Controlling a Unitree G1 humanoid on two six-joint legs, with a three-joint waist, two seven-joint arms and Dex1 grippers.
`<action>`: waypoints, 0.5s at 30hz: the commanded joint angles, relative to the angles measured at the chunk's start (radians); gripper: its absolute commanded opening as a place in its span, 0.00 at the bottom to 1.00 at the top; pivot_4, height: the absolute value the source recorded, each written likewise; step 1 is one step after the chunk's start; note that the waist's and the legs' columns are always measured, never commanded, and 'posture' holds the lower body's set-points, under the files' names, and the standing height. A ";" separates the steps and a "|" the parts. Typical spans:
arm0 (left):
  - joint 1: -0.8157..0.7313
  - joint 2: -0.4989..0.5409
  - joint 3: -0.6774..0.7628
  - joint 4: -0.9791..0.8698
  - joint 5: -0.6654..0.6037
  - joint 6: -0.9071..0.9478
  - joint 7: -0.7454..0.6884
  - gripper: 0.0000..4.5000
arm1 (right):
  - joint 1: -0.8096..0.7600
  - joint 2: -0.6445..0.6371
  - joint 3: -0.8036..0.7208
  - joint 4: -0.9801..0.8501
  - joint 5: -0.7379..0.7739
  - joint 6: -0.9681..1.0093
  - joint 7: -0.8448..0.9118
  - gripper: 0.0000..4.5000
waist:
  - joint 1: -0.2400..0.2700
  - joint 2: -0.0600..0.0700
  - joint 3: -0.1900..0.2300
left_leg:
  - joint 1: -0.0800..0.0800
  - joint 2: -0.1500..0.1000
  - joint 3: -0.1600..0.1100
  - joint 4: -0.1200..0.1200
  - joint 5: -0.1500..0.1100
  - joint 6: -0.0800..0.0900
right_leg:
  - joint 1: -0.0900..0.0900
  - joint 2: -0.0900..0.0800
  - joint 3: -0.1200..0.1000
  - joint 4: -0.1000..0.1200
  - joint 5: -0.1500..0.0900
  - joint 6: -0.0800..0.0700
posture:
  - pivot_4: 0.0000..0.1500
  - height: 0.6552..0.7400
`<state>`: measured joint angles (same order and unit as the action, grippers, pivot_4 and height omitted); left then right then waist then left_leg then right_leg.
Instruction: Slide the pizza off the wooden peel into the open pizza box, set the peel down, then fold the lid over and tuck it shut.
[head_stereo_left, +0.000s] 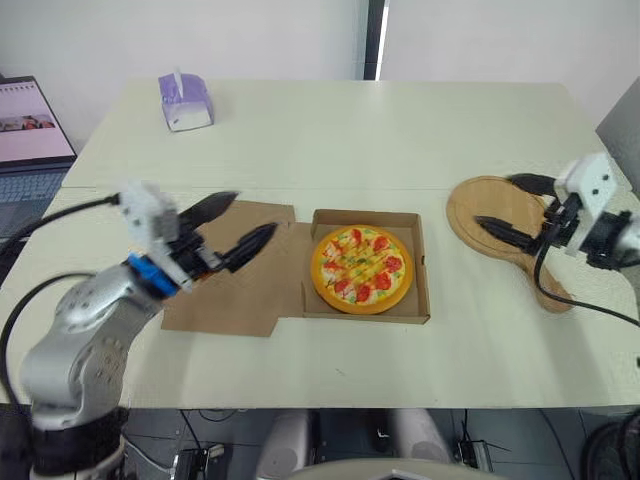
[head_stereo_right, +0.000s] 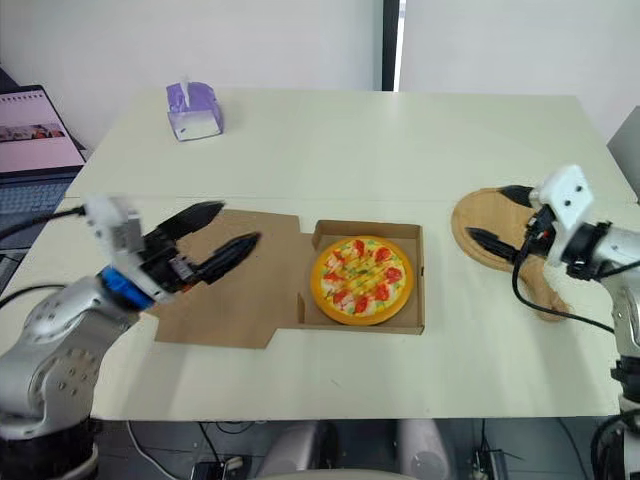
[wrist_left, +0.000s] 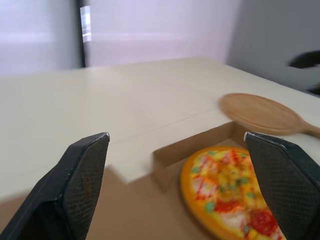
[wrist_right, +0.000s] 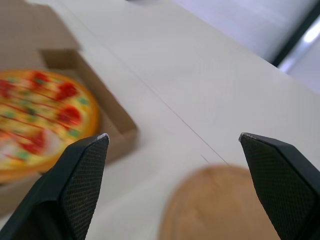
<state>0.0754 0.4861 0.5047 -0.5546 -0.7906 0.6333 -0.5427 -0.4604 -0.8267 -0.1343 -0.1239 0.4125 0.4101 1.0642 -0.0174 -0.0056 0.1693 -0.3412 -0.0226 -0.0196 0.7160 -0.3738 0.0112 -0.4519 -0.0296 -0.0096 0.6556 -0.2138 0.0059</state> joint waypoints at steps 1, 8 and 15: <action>0.127 -0.049 0.161 -0.083 -0.218 0.046 0.117 1.00 | -0.092 0.009 0.092 -0.021 0.041 -0.005 0.125 1.00 | 0.007 -0.002 0.000 | 0.000 0.000 -0.001 0.000 0.000 0.000 | 0.001 0.000 -0.001 0.000 0.000 0.000 | 1.00 0.82; 0.484 -0.129 0.274 -0.069 -0.857 0.076 0.355 1.00 | -0.236 0.082 0.212 0.002 0.073 -0.005 0.246 1.00 | 0.032 -0.004 -0.001 | 0.001 -0.002 -0.005 0.000 0.000 0.000 | 0.007 -0.004 -0.005 -0.008 0.000 0.000 | 1.00 0.82; 0.626 -0.257 0.118 -0.068 -0.991 0.000 0.630 1.00 | -0.276 0.114 0.250 -0.002 0.079 0.006 0.292 1.00 | 0.042 -0.005 -0.002 | 0.004 -0.003 -0.006 -0.001 -0.001 0.001 | 0.010 -0.005 -0.007 -0.010 0.000 0.000 | 1.00 0.82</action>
<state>0.7030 0.2269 0.6595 -0.5892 -1.7358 0.6555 0.0314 -0.7199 -0.7113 0.1250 -0.1082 0.4761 0.4138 1.3461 0.0245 -0.0101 0.1677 -0.3370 -0.0254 -0.0257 0.7151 -0.3746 0.0119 -0.4408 -0.0343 -0.0166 0.6456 -0.2139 0.0058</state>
